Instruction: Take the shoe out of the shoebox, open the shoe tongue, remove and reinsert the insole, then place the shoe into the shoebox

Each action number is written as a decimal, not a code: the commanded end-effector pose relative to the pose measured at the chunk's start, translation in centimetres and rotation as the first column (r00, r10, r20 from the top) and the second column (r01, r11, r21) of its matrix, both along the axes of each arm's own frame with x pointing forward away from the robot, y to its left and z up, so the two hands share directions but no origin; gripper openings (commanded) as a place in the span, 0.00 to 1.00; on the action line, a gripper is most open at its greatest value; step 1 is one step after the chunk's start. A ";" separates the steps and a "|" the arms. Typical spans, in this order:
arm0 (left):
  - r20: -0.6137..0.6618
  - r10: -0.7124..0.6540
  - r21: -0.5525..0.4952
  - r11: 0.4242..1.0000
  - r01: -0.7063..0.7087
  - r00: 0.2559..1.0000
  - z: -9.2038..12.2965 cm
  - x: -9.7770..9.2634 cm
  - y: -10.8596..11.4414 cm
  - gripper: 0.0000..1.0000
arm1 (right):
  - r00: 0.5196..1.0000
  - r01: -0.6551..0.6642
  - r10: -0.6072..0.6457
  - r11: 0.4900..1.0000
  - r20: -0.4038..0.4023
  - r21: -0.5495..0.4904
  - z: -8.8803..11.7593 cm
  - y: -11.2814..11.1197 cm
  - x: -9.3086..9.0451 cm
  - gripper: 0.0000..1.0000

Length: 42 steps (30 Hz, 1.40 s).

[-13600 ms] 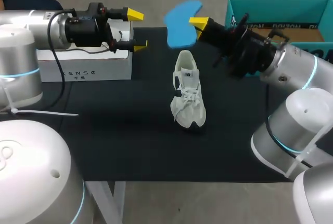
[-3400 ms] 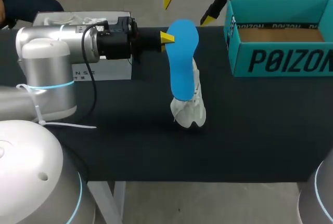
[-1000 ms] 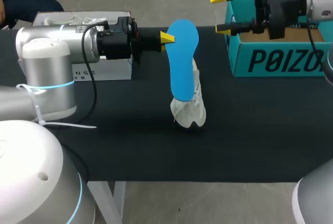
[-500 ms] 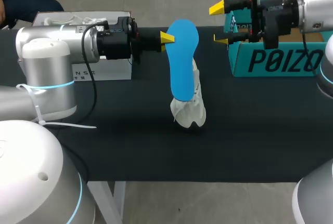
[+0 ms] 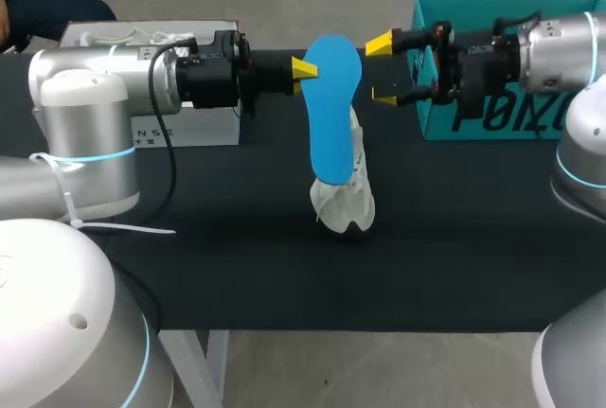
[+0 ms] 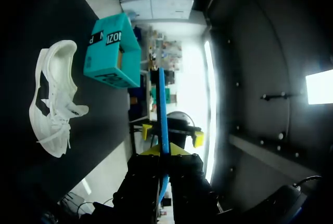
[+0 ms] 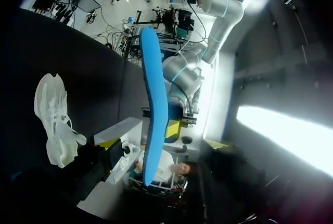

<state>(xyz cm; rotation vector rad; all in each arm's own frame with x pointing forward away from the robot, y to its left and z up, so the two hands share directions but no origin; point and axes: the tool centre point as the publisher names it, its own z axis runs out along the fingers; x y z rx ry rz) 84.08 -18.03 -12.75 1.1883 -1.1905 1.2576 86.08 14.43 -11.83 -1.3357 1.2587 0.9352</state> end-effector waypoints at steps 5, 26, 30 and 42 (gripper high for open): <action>0.000 0.001 0.001 1.000 -0.001 1.000 0.0 0.0 -0.1 0.00 | 1.000 -0.026 0.026 1.000 0.001 0.013 -0.1 2.0 1.5 1.00; 0.000 0.001 0.001 1.000 -0.001 1.000 0.0 0.0 -0.1 0.00 | 0.999 -0.031 0.032 0.999 -0.020 0.022 -0.3 3.6 1.6 0.41; 0.000 0.001 0.001 1.000 -0.001 1.000 0.0 0.0 -0.1 0.00 | 0.999 -0.026 0.027 0.999 -0.037 0.018 -1.0 3.6 1.5 0.40; 0.000 0.001 0.001 1.000 -0.001 1.000 0.0 0.0 -0.1 0.00 | 0.999 -0.012 0.013 1.000 -0.047 0.022 -1.3 3.9 2.2 0.00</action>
